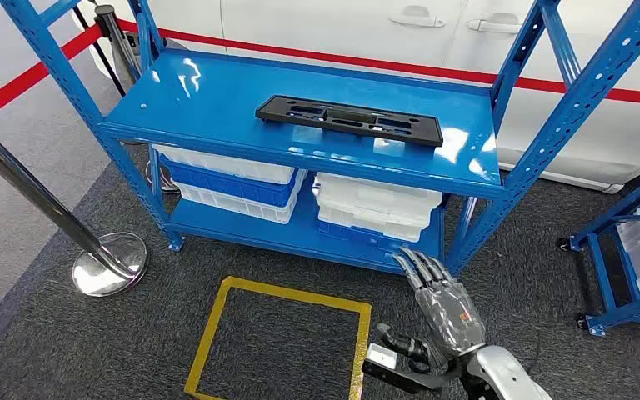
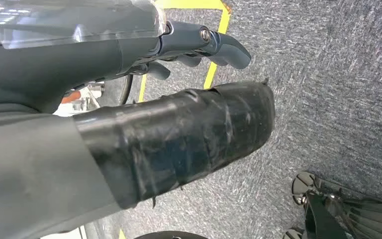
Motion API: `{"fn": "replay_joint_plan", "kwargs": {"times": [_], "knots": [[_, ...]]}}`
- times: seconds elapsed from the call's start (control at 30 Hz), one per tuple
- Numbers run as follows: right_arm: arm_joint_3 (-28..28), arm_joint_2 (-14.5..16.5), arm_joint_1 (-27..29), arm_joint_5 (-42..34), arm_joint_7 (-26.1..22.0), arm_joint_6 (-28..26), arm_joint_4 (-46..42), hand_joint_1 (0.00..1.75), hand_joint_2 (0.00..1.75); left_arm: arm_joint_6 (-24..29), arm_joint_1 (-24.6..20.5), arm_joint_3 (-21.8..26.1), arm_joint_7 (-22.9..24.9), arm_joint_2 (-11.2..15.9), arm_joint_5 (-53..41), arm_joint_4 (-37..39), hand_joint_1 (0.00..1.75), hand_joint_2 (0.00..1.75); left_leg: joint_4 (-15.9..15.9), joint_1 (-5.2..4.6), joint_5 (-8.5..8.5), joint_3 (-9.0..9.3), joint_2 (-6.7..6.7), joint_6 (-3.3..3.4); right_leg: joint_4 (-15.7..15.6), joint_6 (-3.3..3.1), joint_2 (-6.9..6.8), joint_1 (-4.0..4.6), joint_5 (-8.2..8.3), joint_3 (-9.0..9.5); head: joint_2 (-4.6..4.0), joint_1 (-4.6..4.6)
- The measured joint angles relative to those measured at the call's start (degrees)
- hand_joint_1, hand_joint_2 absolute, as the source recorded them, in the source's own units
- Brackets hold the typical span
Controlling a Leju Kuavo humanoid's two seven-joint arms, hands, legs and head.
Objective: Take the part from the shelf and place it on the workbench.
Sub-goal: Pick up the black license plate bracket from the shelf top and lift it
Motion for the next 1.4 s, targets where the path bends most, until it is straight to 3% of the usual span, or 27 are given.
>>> {"fn": "replay_joint_plan", "kwargs": {"times": [0.23,0.47,0.67,0.97,1.1,1.17,1.27,1.3,1.33,1.4], "knots": [[0.84,3.89,-5.08,-0.24,0.1,0.26,6.01,0.0,0.0,-0.61,0.02,-0.75,0.06,0.0,-0.24,0.02,0.0,0.0,0.0,0.0,0.02,-0.05,-0.05,0.02,0.01,0.0,-0.07,-0.01,0.0,-0.01,0.0,0.0],[0.76,5.12,-7.02,0.5,1.75,-0.36,7.93,0.0,0.0,-0.68,0.05,-0.84,-0.39,0.0,-0.44,0.02,0.0,0.0,0.0,-0.03,0.01,-0.09,-0.06,0.02,0.01,0.0,-0.08,-0.03,0.0,-0.04,0.0,0.01],[-2.81,5.2,-5.96,-3.5,1.03,-3.76,6.6,0.0,0.0,-0.62,0.19,-0.84,-0.45,0.0,-0.43,0.02,0.0,0.0,0.01,-0.05,0.01,-0.08,-0.06,0.02,0.0,0.0,-0.09,-0.05,0.0,-0.06,0.0,0.0],[-8.77,5.11,-2.74,-4.12,-0.21,-3.05,0.56,0.0,0.0,-0.5,0.29,-0.84,-1.0,0.0,-0.2,0.02,0.0,0.0,0.03,-0.05,0.0,-0.08,-0.04,0.03,-0.02,0.02,-0.09,-0.06,0.01,-0.08,0.0,-0.01],[-9.45,5.12,-2.08,-3.64,-0.18,-2.75,-0.53,0.0,0.0,-0.54,0.24,-0.84,-1.27,-0.02,-0.21,0.02,0.0,0.0,-0.83,-0.05,0.43,0.29,0.1,0.88,-0.66,0.79,-0.04,-0.31,0.32,0.16,0.0,-0.03],[-9.67,5.1,-1.65,-3.27,-0.29,-2.76,-1.01,0.0,0.0,-0.62,0.22,-0.84,-1.42,-0.1,-0.23,0.02,0.0,0.0,-2.31,0.46,1.17,0.97,0.39,1.26,1.72,0.97,-0.39,-0.08,-1.26,-0.91,0.0,0.05],[-9.71,5.09,-0.63,-2.92,-0.56,-2.75,-1.2,0.0,0.0,-0.66,0.28,-0.84,-1.51,-0.17,-0.29,0.04,0.0,0.0,-2.72,0.67,1.23,1.19,0.78,1.39,11.82,1.3,-0.79,-0.48,-5.87,-6.27,0.0,0.13],[-9.7,5.09,-0.26,-2.85,-0.62,-2.75,-1.2,0.0,0.0,-0.66,0.32,-0.84,-1.51,-0.19,-0.31,0.04,0.0,0.0,-2.61,0.73,1.07,1.21,0.86,1.28,13.94,1.51,-0.86,-0.75,-6.11,-7.6,0.0,0.13],[-9.68,5.09,0.01,-2.75,-0.7,-2.75,-1.2,0.0,0.0,-0.66,0.35,-0.84,-1.51,-0.21,-0.34,0.04,0.0,0.0,-2.43,0.85,0.86,1.25,0.91,1.08,14.13,1.75,-0.96,-1.01,-5.27,-7.97,0.0,0.13],[-9.63,5.09,0.21,-2.43,-0.92,-2.72,-1.24,0.0,0.0,-0.65,0.37,-0.84,-1.51,-0.25,-0.37,0.04,0.0,0.0,-1.65,1.3,0.12,1.37,0.95,0.33,8.04,2.33,-1.37,-1.55,-1.22,-5.45,0.0,0.15]]}}
